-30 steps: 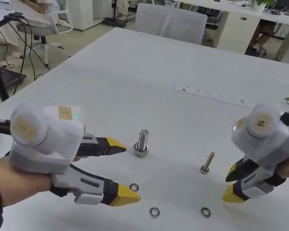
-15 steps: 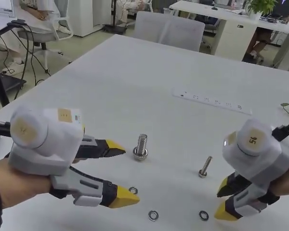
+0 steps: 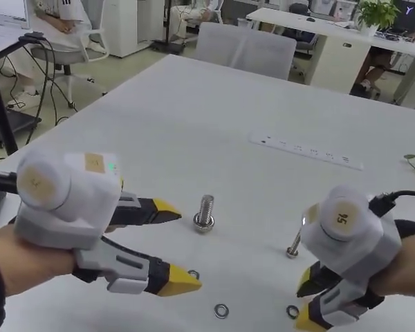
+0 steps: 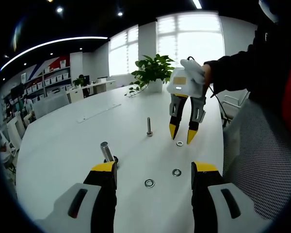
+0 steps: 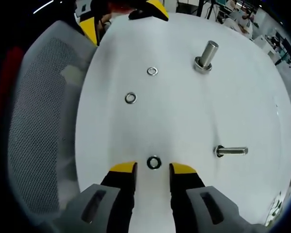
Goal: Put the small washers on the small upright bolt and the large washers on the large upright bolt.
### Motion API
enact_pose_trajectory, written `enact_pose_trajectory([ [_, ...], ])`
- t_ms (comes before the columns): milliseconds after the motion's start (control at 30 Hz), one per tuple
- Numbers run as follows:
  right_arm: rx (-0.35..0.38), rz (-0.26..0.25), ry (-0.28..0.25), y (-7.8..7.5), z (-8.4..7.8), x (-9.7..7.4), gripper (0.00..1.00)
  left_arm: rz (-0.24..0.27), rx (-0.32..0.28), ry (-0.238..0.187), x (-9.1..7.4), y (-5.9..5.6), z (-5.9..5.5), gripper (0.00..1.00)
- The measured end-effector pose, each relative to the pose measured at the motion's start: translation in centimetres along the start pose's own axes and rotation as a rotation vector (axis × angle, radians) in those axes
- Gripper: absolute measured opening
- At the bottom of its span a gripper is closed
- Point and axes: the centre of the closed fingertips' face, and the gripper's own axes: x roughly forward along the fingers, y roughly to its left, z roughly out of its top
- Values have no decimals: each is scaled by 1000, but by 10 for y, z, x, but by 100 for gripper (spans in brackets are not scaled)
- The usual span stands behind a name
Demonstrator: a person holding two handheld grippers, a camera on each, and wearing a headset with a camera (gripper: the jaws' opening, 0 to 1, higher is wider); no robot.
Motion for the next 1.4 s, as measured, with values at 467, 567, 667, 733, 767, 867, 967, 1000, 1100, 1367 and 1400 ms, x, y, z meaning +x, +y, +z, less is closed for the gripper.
enact_pose_trajectory([
  [467, -36, -8, 35, 2, -2, 6, 24, 0, 5, -5, -2, -2, 1, 61],
  [567, -37, -14, 37, 1, -2, 5, 23, -2, 5, -6, -2, -2, 1, 61],
  [667, -46, -20, 45, 1, -2, 5, 22, -4, 6, -4, -2, -2, 0, 61],
  [733, -50, -22, 45, 1, -1, 5, 22, -5, 7, -3, -1, -2, 0, 61],
  [767, -50, -22, 46, 2, -1, 5, 21, -6, 7, -3, -1, -3, 0, 61],
  [867, -56, -22, 47, 2, 0, 5, 19, -6, 7, -4, -1, -3, 0, 61],
  [967, -50, -23, 45, 1, 0, 5, 18, -7, 8, -2, -1, -3, 0, 61],
  [1000, -50, -24, 44, 0, 0, 6, 18, -8, 8, -2, -1, -3, 0, 61],
  [1100, -56, -26, 45, 1, 0, 5, 17, -8, 7, -3, -1, -3, 0, 61],
  [1367, -67, -26, 50, 1, 0, 5, 15, -7, 6, -1, -1, -4, 0, 61],
  [1400, -68, -26, 51, 1, 0, 5, 15, -7, 5, -1, -2, -4, 0, 61],
])
